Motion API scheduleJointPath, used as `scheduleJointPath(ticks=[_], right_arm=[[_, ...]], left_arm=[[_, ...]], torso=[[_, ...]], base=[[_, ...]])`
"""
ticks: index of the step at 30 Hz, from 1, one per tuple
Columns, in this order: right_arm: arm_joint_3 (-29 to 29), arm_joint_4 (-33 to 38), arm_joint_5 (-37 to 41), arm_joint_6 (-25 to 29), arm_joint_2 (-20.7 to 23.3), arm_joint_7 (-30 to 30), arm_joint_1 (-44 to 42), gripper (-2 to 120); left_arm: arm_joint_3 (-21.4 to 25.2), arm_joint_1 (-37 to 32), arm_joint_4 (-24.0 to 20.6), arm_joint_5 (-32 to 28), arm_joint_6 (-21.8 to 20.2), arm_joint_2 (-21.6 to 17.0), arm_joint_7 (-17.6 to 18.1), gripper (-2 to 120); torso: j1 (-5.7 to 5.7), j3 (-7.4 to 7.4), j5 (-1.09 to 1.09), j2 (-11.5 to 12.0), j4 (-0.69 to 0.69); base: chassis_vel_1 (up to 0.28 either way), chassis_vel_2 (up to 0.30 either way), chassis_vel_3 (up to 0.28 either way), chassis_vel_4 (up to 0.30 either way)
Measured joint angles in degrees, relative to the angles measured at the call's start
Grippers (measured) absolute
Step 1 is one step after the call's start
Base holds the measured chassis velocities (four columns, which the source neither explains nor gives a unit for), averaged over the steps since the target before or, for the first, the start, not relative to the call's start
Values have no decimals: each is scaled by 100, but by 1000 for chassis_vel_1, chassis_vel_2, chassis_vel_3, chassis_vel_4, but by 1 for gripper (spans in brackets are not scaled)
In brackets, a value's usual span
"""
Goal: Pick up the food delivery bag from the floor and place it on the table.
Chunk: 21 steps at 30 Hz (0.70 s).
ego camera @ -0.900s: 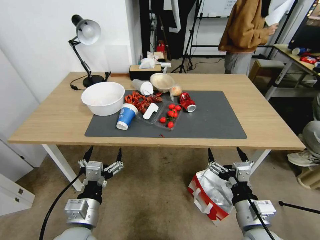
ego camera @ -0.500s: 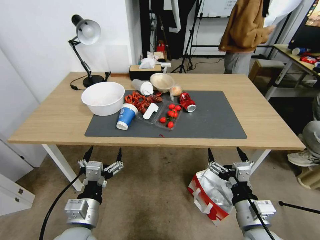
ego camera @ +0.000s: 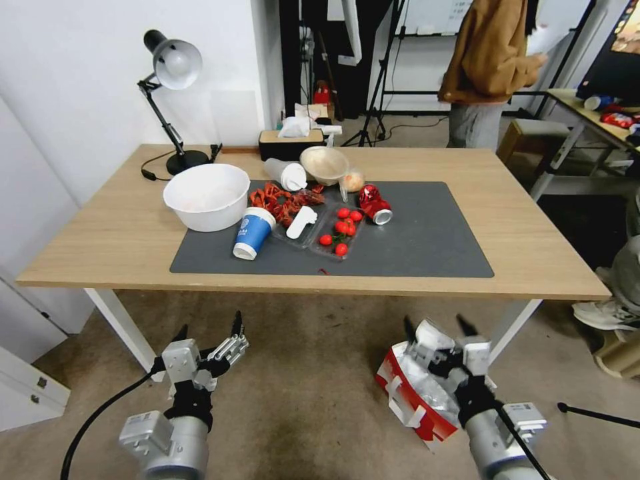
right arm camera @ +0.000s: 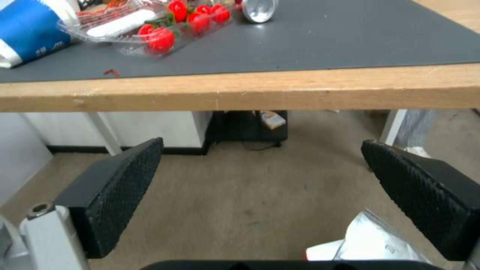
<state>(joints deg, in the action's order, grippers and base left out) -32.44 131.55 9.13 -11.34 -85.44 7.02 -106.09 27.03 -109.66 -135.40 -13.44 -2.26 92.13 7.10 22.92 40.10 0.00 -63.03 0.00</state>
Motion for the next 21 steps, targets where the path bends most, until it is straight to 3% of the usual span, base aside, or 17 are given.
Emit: scheduleJointPath(ticks=[5,21], right_arm=[[-64,57,-10,4,29,26,6,100],[-69,-47,-217,192,27,62,1,100]], left_arm=[[-71,15,146,-68,380,0,40,100],[-91,-7,327,-8,649,0,-211,100]], torso=[[0,0,0,0,0],[0,0,0,0,0]], base=[[0,0,0,0],[0,0,0,0]])
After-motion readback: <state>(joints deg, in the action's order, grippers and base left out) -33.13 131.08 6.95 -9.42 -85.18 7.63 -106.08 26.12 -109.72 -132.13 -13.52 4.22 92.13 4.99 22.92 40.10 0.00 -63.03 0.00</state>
